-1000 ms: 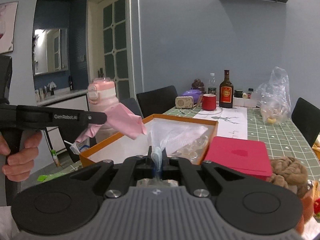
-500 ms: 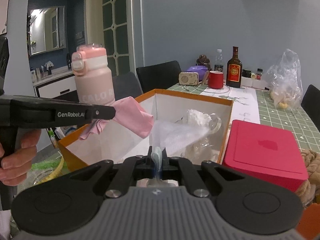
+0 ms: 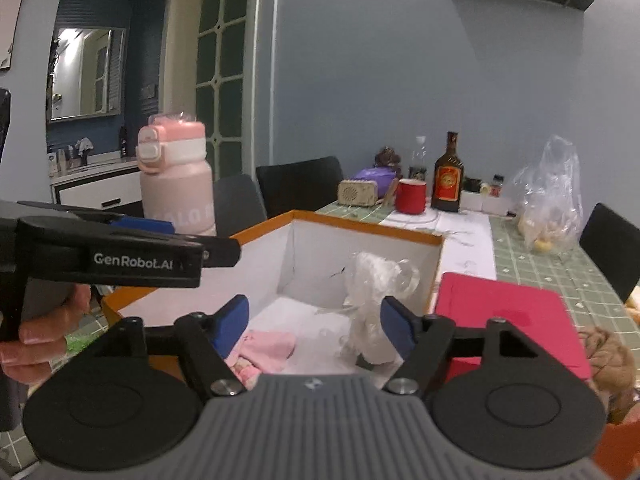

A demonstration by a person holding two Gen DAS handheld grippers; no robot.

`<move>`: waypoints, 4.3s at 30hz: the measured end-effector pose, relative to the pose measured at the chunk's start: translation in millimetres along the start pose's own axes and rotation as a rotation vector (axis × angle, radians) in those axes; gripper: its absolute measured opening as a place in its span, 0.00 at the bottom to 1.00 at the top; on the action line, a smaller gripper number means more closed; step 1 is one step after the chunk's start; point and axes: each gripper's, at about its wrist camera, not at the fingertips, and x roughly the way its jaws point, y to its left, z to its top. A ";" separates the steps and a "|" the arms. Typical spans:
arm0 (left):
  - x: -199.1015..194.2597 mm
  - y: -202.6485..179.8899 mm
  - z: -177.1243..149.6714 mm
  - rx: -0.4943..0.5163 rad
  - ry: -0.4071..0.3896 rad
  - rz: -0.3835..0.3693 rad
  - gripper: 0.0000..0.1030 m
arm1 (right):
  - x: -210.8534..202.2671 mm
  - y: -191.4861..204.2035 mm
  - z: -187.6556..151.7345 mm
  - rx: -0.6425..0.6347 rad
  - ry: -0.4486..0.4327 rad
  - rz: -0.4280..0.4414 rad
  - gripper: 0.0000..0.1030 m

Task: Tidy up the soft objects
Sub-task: 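Open the left gripper to drop the pink cloth into the orange box, then swing the left gripper back toward the brown sponge on the table, then grasp the white plastic bag with the right gripper while the left approaches the brown sponge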

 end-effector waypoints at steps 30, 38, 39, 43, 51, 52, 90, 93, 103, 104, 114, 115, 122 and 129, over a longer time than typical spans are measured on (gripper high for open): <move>-81.9 -5.1 15.0 -0.016 -0.138 0.058 0.88 | -51.9 -33.5 -18.4 0.136 -0.050 -0.199 0.90; -95.0 -23.6 20.5 -0.067 -0.095 -0.030 0.87 | -83.3 -55.3 -30.5 0.174 -0.066 -0.294 0.94; -95.2 -27.6 20.0 -0.070 -0.085 -0.049 0.87 | -87.1 -59.5 -32.8 0.186 -0.064 -0.310 0.94; -96.0 -54.8 11.5 -0.053 -0.061 -0.101 0.87 | -105.8 -77.6 -42.6 0.236 -0.058 -0.365 0.94; -86.7 -144.3 -22.1 0.014 0.011 -0.172 0.87 | -152.4 -122.3 -70.1 0.311 -0.049 -0.532 0.95; -86.0 -157.5 -27.0 0.037 0.016 -0.176 0.87 | -157.5 -128.7 -74.6 0.323 -0.042 -0.556 0.95; 2.3 -216.5 -118.3 -0.044 0.200 -0.400 0.86 | -135.3 -199.4 -148.4 0.583 0.046 -0.504 0.97; 4.1 -214.5 -119.9 -0.063 0.221 -0.409 0.86 | -126.5 -201.6 -149.8 0.599 0.114 -0.519 0.97; 5.6 -206.7 -120.9 -0.111 0.237 -0.401 0.86 | -138.4 -173.7 -135.4 0.108 0.118 -0.474 0.97; 5.9 -206.8 -120.7 -0.111 0.238 -0.403 0.86 | -137.9 -175.8 -133.7 0.056 0.148 -0.439 0.97; 7.1 -206.9 -121.4 -0.114 0.242 -0.406 0.86 | -115.0 -204.0 -131.2 -0.188 0.263 -0.187 0.97; 7.4 -207.0 -121.6 -0.114 0.245 -0.408 0.86 | -111.1 -206.1 -131.2 -0.183 0.278 -0.172 0.97; 8.8 -206.3 -122.8 -0.118 0.262 -0.411 0.86 | -93.0 -213.2 -133.4 -0.087 0.357 -0.085 0.74; 9.0 -206.3 -123.2 -0.118 0.261 -0.414 0.86 | -102.7 -205.8 -130.6 -0.116 0.398 -0.123 0.20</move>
